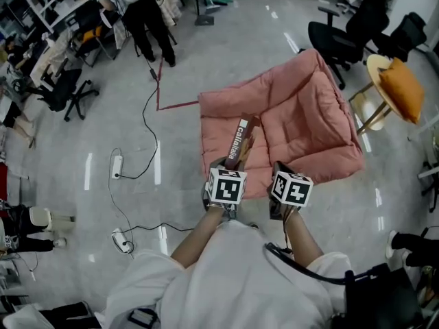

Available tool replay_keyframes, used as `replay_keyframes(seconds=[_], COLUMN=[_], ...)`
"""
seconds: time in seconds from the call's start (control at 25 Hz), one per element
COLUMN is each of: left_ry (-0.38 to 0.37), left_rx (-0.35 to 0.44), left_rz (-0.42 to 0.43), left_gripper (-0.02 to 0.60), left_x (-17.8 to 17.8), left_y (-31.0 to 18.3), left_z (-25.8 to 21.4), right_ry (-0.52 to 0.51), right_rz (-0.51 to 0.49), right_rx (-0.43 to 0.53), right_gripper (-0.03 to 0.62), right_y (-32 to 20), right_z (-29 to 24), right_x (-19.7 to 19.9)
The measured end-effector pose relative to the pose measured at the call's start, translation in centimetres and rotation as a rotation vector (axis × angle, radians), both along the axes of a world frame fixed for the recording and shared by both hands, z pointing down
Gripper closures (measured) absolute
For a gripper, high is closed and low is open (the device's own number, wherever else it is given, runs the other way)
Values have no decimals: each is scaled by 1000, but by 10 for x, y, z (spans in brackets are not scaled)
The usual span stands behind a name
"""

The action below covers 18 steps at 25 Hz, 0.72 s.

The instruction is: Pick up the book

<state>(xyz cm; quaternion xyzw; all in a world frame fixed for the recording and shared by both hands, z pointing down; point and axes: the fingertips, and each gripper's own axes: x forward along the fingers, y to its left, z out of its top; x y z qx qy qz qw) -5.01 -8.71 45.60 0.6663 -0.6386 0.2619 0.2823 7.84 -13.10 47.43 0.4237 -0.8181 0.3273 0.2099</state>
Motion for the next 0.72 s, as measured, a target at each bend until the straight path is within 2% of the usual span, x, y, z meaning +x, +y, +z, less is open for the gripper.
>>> replay_keyframes(seconds=[0.28,0.72], left_ry=[22,24], left_rx=[16,40], left_rz=[-58,-59], left_gripper=[437,437], left_x=[-2,-11], left_y=[-2,-7], left_z=[-4,-2], right_ry=[3,-15], right_rz=[-54,-55], right_rx=[46,60], right_gripper=[563,563], right_y=[-10,-10], right_z=[-11,-10], right_x=[-6,-18])
